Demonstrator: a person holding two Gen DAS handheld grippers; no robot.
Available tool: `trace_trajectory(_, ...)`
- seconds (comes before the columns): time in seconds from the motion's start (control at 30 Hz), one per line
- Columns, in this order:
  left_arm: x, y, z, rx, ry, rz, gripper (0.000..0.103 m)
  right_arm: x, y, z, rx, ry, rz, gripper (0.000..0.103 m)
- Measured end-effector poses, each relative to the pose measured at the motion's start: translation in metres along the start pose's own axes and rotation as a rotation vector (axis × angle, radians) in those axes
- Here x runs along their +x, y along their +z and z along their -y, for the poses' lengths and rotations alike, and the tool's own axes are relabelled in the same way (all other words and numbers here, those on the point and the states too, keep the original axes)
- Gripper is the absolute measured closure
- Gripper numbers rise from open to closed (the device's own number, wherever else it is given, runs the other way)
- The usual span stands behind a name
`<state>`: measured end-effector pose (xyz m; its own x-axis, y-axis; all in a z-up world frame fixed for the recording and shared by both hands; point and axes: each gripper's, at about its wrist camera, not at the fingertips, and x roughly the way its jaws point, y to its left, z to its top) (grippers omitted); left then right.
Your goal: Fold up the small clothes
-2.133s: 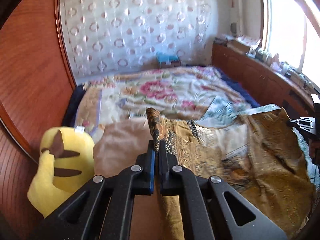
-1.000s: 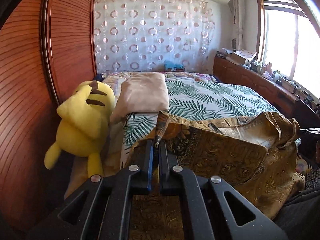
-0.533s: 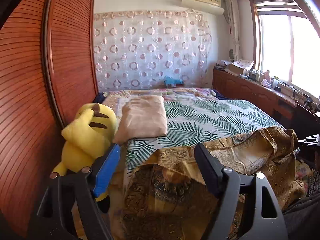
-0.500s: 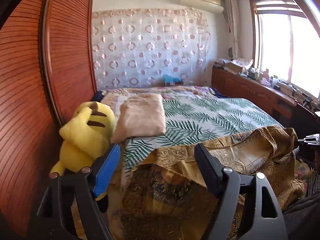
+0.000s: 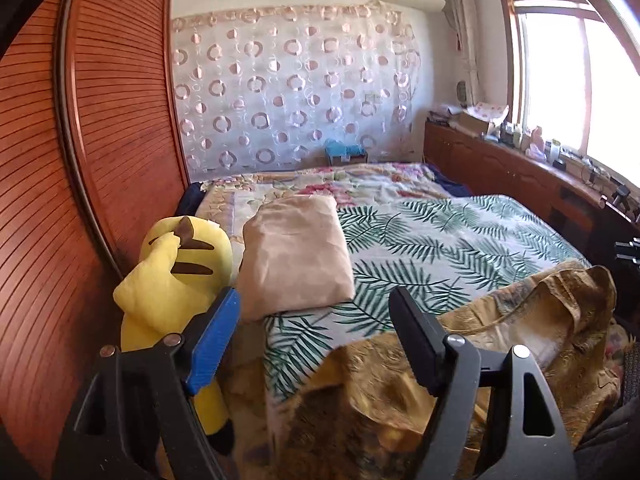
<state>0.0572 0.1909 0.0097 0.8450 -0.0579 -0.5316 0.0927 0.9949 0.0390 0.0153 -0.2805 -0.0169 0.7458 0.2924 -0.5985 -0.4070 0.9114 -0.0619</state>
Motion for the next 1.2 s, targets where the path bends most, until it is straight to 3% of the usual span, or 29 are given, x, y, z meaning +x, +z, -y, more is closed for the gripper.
trace_trajectory(0.07, 0.014, 0.003, -0.005, 0.013, -0.002, -0.035, 0.026, 0.017, 0.006, 0.006, 0.025, 0.009, -0.001, 0.053)
trace_trajectory(0.23, 0.055, -0.005, -0.01, -0.005, -0.087, -0.165, 0.03, 0.064, 0.013, 0.012, 0.06, 0.023, -0.024, 0.053)
trace_trajectory(0.53, 0.093, -0.049, 0.011, 0.032, -0.121, -0.323, 0.032, 0.107, 0.023, 0.014, 0.059, 0.067, -0.12, 0.053)
trace_trajectory(0.83, 0.102, -0.06, 0.003, -0.034, -0.138, -0.363, 0.032, 0.126, 0.023, 0.025, 0.101, 0.089, -0.175, 0.052)
trace_trajectory(0.9, 0.105, -0.058, 0.002, -0.051, -0.157, -0.366, 0.039, 0.13, 0.023, 0.027, 0.117, 0.096, -0.181, 0.051)
trace_trajectory(1.13, 0.114, -0.058, 0.001, -0.074, -0.193, -0.394, 0.046, 0.132, 0.021, 0.023, 0.115, 0.106, -0.19, 0.048)
trace_trajectory(1.2, 0.114, -0.058, 0.002, -0.078, -0.213, -0.395, 0.057, 0.133, 0.022, 0.022, 0.112, 0.104, -0.194, 0.048)
